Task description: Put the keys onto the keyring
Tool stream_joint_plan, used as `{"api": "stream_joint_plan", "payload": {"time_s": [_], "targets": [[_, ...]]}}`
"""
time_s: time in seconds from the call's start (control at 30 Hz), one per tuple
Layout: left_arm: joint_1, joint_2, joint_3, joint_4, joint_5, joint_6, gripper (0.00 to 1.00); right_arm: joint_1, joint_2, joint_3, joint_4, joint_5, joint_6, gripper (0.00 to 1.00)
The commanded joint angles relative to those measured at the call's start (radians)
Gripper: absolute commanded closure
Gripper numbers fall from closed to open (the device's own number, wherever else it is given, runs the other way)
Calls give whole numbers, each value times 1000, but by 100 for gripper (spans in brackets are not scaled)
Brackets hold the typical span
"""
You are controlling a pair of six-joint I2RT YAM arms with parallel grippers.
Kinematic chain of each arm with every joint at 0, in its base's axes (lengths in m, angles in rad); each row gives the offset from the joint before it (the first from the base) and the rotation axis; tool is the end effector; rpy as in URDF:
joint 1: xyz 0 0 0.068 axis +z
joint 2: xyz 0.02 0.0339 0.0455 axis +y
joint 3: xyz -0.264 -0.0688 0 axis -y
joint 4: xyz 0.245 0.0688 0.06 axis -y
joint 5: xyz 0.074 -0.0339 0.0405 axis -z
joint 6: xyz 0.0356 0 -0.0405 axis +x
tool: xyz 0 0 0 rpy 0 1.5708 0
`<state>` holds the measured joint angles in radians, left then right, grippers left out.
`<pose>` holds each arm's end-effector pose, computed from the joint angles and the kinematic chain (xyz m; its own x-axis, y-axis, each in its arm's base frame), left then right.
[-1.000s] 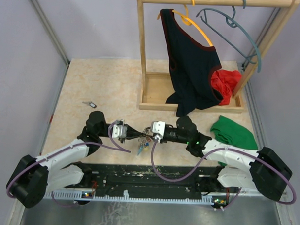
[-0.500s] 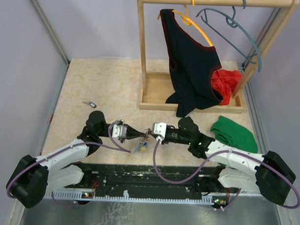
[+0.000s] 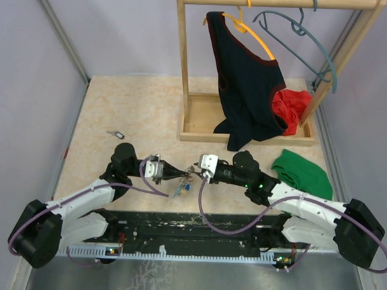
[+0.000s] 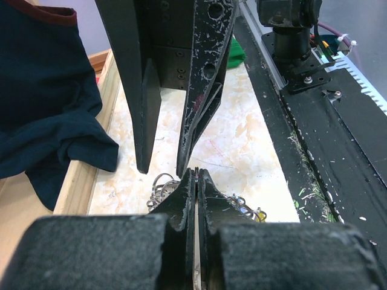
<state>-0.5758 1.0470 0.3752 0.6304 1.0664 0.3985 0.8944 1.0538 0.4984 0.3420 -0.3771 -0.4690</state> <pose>0.1576 -0.1395 0.2328 0.3548 -0.0068 -0.9349 0.9322 -0.0741 0.3543 0.1363 0.1907 0.2421 0.3113 -0.2835 -0.9070 -0.9076 0.1942 -0.3722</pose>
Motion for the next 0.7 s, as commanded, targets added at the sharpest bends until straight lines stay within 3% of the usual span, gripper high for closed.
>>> {"api": "stream_joint_plan", "payload": {"time_s": [0.0,0.4,0.67], "targets": [[2,-13,8,42,28,-3,99,-4,-54,46,-36,68,160,67],[2,-13,8,51,30,0,99,-120,-30,297,-391,91,803,60],[2,-6,11,57,38,-1,99,-120,43,386,-470,29,1026,63]]}}
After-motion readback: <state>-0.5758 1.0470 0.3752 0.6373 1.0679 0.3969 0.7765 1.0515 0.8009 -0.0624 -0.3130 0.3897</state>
